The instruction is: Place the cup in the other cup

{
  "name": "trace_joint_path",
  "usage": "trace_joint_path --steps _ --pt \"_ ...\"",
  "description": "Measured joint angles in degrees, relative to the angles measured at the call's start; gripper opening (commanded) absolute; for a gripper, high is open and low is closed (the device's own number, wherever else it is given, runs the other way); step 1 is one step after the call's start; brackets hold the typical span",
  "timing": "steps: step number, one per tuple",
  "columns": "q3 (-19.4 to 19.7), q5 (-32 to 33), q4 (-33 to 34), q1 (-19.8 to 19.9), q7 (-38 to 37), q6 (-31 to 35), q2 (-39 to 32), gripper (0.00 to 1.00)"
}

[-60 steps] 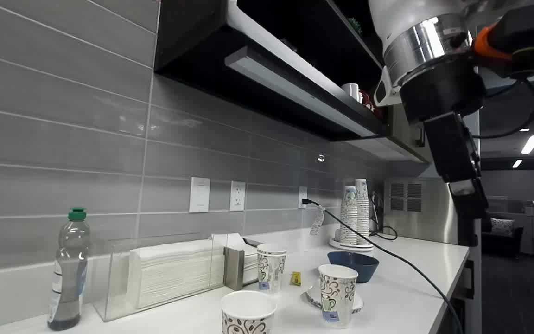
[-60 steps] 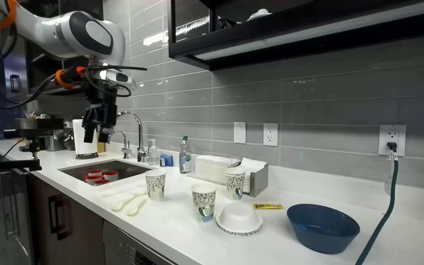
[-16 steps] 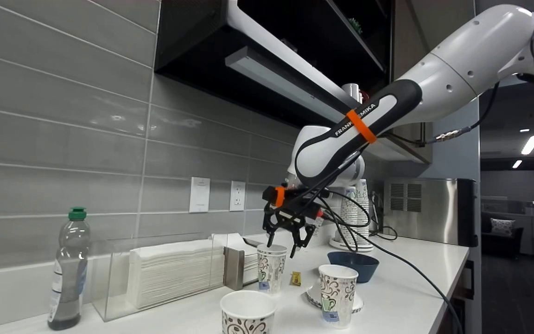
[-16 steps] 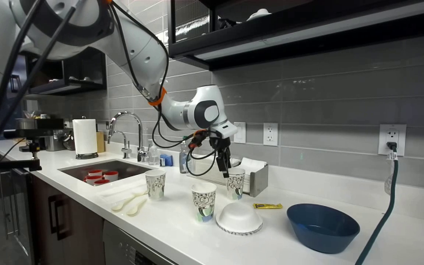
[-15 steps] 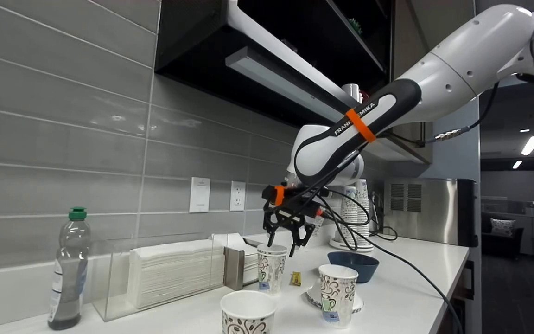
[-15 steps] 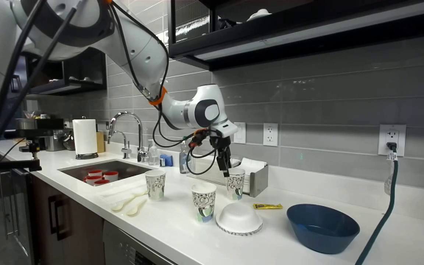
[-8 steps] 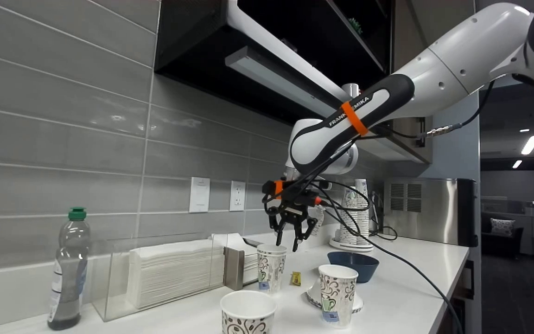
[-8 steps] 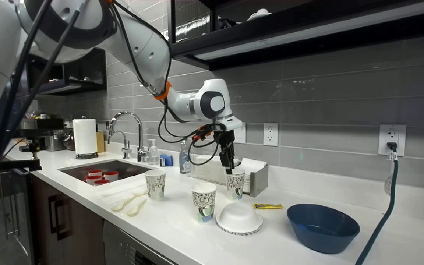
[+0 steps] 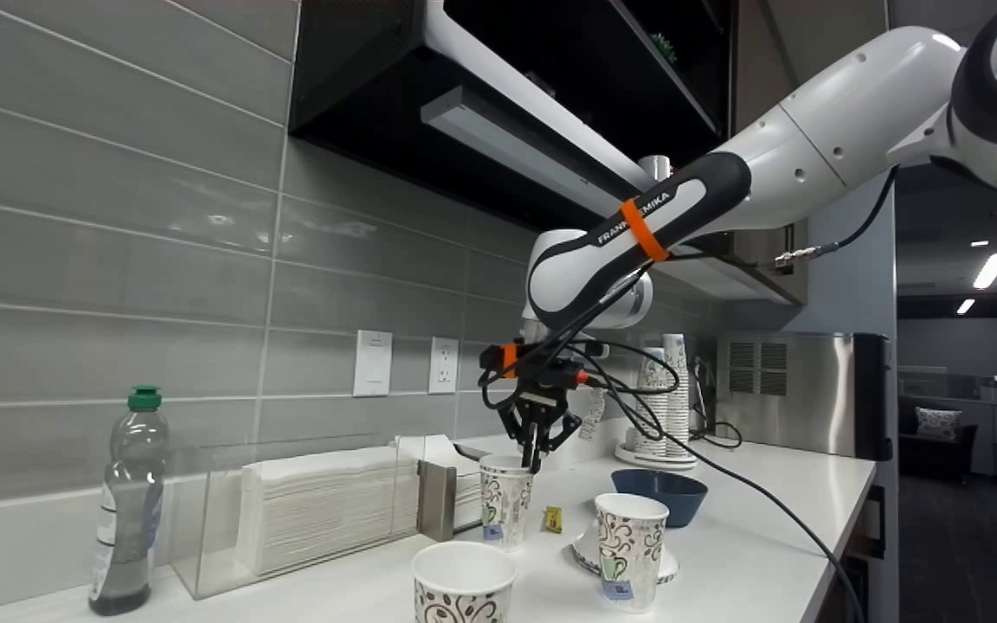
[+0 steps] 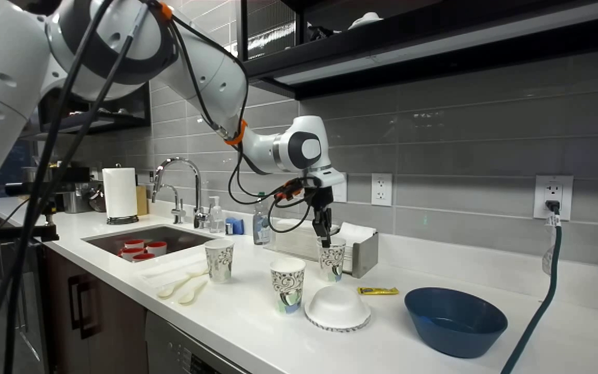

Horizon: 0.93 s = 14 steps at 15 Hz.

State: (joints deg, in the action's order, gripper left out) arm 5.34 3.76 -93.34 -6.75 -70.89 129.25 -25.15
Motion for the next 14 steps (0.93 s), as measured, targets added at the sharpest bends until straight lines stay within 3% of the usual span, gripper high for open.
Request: trace_joint_path --steps 2,7,14 --pt "0.00 0.00 0.91 0.00 -0.20 -0.74 -0.59 0.00" --pt "-0.20 -0.05 2.43 -0.01 -0.40 -1.52 -1.05 0.01" --pt "-6.73 -12.44 -2.08 1.60 18.03 -5.88 5.10 0.01"
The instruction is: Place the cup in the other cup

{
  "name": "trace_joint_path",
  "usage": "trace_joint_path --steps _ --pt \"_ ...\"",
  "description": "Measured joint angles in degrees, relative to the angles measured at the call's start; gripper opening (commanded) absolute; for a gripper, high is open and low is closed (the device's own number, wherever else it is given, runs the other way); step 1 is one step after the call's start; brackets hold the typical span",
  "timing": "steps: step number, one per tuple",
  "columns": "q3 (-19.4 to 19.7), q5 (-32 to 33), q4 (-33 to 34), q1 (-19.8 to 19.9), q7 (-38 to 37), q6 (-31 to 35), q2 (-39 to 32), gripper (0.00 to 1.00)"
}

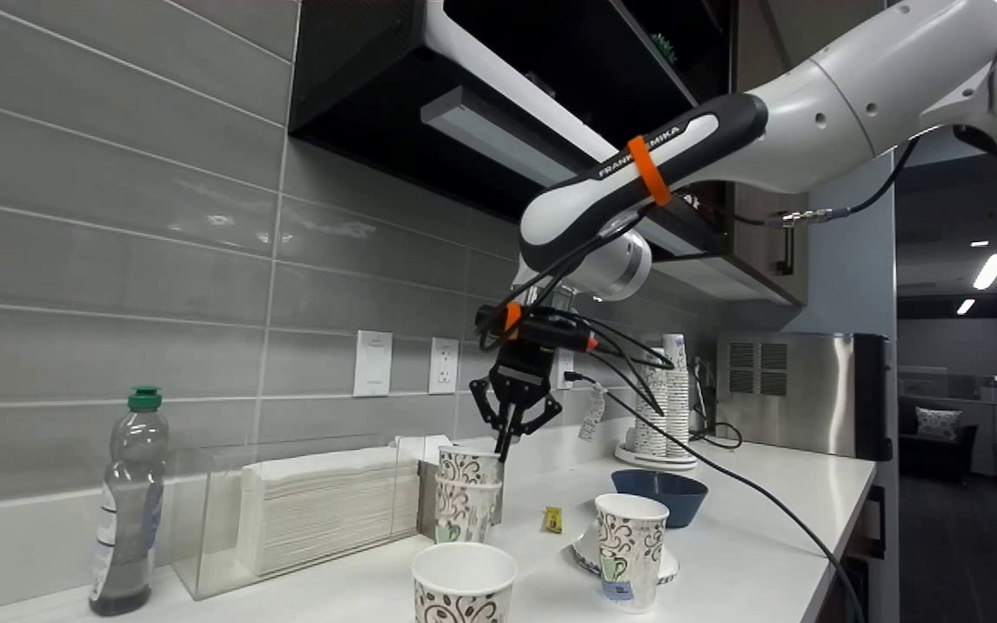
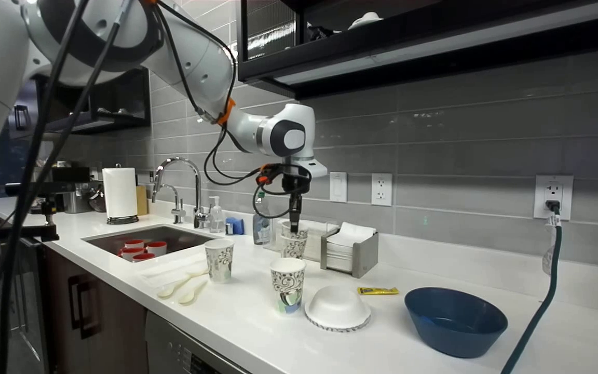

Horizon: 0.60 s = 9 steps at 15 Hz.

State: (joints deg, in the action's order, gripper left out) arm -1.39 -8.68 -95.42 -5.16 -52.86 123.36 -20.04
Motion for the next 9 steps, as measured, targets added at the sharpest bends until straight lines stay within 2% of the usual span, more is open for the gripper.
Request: trace_joint_path --steps 4,9 --pt "-1.28 -4.59 -6.26 0.10 10.77 -7.10 6.00 0.01" --pt "-0.84 -4.99 -11.86 0.28 15.88 -8.03 14.79 0.01"
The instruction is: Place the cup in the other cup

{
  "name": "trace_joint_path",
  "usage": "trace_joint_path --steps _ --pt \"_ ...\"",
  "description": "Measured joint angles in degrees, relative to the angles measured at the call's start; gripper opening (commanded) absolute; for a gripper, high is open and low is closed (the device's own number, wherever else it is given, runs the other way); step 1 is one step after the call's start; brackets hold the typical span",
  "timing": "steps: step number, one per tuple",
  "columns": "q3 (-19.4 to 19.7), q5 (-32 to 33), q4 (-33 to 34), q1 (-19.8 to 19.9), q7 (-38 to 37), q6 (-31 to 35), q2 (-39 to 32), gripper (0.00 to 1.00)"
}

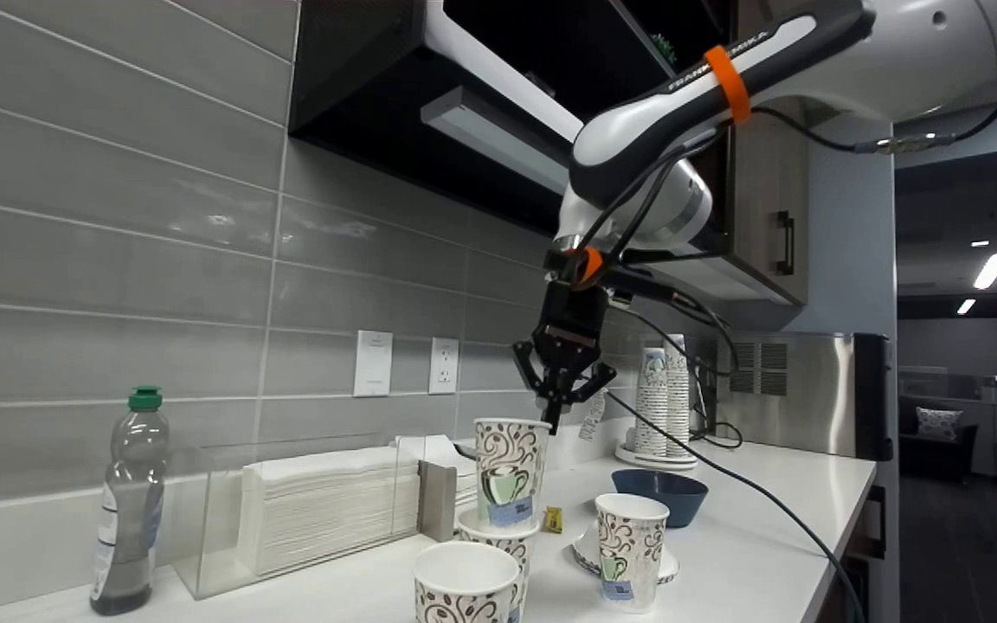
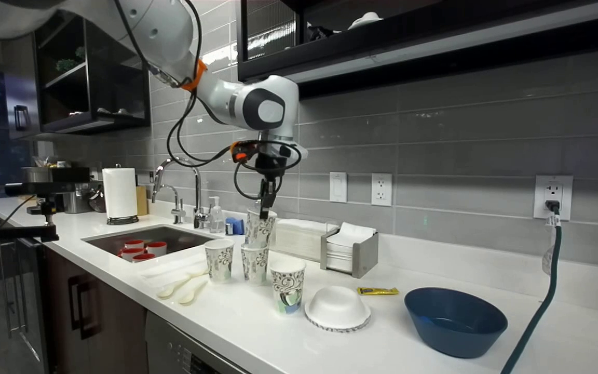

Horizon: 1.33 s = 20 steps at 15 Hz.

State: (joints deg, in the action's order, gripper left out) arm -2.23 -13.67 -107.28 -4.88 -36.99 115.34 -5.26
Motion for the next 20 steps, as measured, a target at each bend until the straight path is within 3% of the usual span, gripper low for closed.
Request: trace_joint_path --steps 6,9,11,14,20 --pt "0.05 1.06 -2.58 0.70 0.00 0.00 11.38 0.01" --pt "-0.07 7.97 -3.86 2.43 -6.57 0.18 13.62 0.01" --pt "-0.04 11.32 -5.52 3.78 -10.99 0.17 12.99 0.01" --pt "0.22 11.45 -8.62 4.83 -14.09 2.07 9.89 0.01" --pt "0.76 8.80 -10.57 4.86 -16.03 14.13 4.37 0.01"
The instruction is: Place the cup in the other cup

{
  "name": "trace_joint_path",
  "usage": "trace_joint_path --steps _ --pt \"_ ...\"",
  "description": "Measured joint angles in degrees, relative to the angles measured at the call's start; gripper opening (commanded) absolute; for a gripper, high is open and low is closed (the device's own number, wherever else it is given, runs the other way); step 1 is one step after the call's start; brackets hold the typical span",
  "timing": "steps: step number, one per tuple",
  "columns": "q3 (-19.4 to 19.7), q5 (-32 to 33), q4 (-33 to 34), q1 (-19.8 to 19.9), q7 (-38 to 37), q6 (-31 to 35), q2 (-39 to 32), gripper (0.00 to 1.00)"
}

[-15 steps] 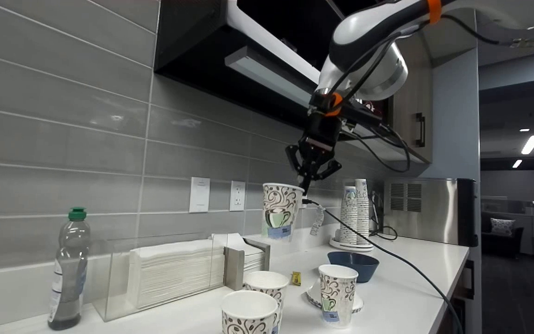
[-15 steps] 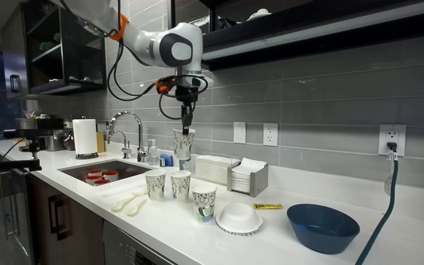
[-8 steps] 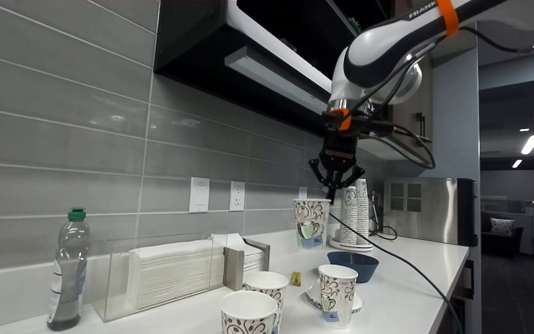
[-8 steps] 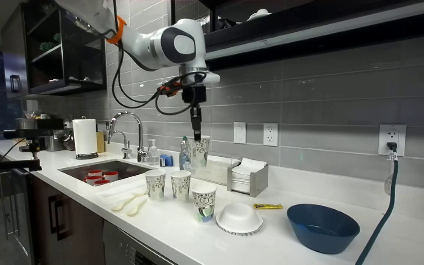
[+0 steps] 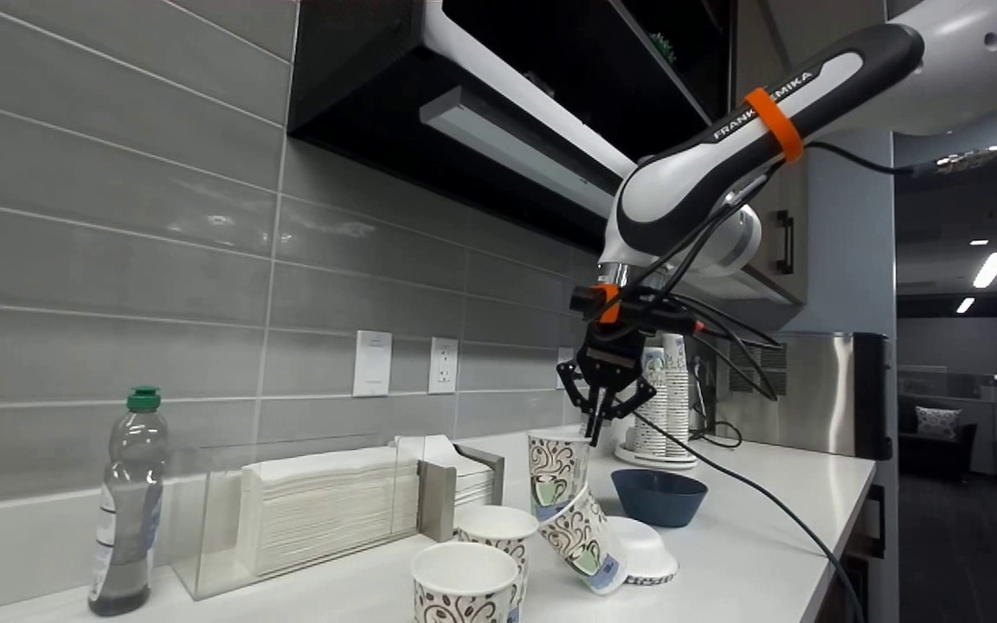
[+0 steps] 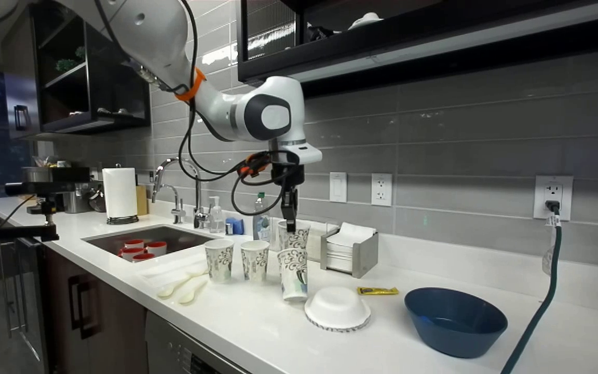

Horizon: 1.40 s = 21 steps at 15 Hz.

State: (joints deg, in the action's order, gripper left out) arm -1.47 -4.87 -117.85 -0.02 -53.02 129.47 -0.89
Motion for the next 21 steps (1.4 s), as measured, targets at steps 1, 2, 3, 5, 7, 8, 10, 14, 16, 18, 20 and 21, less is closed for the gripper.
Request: trace_joint_path --steps 1,2,3,5,7,8,10,14,16,18,20,21 --pt "0.03 -0.05 -0.01 0.00 -0.25 0.83 -0.15 0.01" --pt "0.07 -0.05 -0.01 0.00 -0.54 1.23 -0.20 0.01" --pt "0.13 0.09 -0.01 0.00 -0.72 1.25 -0.20 0.01" --pt "0.24 0.59 0.16 0.00 -0.82 -0.66 0.07 0.01" --pt "0.24 0.62 0.56 -0.03 -0.81 -4.68 0.66 0.01" --pt "0.23 1.06 0.82 -0.04 -0.94 -6.82 1.04 0.01" --pt "0.24 2.80 1.47 -0.04 -1.62 -10.37 1.78 0.01" --pt "0.24 7.48 2.84 -0.03 -3.79 -13.91 3.24 0.01" --pt "0.18 9.41 3.24 -0.04 -4.30 -15.06 3.16 0.01" --pt "0.13 11.72 3.27 -0.07 -5.20 -15.69 2.57 0.01" --pt "0.12 13.63 3.27 -0.09 -5.62 -15.79 1.62 0.28" --pt "0.12 14.09 3.26 -0.10 -5.62 -15.79 1.00 0.29"
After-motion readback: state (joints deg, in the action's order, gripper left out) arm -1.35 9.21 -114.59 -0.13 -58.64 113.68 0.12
